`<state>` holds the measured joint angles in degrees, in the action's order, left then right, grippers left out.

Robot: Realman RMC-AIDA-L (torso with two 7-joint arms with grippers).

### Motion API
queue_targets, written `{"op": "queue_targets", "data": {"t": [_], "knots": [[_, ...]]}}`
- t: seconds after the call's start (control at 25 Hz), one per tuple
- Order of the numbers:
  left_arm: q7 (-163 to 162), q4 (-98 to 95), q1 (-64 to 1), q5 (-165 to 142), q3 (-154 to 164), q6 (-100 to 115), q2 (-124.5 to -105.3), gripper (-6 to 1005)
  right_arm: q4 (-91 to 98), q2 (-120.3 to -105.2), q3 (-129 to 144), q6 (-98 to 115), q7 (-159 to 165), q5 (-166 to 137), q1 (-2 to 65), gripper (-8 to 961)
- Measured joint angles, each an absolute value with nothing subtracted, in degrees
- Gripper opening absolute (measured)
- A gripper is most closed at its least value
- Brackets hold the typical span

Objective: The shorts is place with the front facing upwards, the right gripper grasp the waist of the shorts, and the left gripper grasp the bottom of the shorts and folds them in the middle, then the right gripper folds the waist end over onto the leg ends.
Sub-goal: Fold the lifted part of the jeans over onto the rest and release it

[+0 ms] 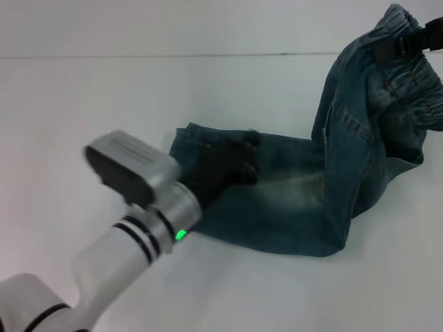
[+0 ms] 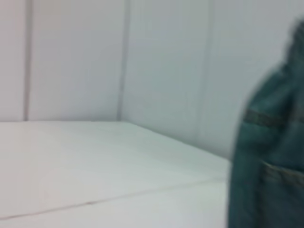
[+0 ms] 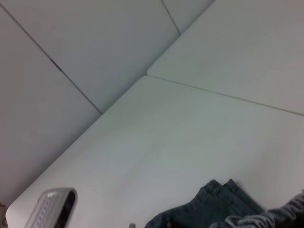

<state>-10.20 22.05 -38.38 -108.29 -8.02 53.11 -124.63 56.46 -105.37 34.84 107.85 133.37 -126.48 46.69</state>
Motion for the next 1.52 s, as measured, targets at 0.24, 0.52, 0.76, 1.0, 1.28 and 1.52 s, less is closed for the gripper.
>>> {"op": "queue_targets", "data": {"t": [0.24, 0.52, 0.76, 1.0, 1.28, 1.52], "knots": [[-21.4, 15.6, -35.2, -108.2, -13.1, 60.6, -124.45, -1, 53.6, -105.26, 36.7, 106.0, 132.3, -126.5, 47.3, 192], [-32.3, 8.7, -31.4, -108.1, -19.8, 68.1, -124.16, -1, 49.9, -106.21, 39.2, 102.7, 130.5, -126.2, 49.9, 204], [-36.0, 6.3, -29.7, -107.9, -20.1, 69.0, -124.11, 0, 45.6, -108.02, 44.9, 99.1, 128.3, -126.4, 54.8, 213], [-36.0, 6.3, -28.7, -107.9, -20.5, 69.0, -124.29, 0, 42.2, -110.25, 56.0, 94.4, 127.7, -126.5, 58.9, 223], [-36.0, 6.3, -28.2, -107.8, -21.3, 69.1, -124.21, 0, 38.7, -113.74, 60.8, 90.7, 125.9, -129.0, 63.4, 235], [-36.0, 6.3, -28.0, -107.7, -21.6, 69.2, -124.19, 0, 37.9, -117.19, 61.4, 87.8, 125.2, -134.2, 65.4, 244]]}}
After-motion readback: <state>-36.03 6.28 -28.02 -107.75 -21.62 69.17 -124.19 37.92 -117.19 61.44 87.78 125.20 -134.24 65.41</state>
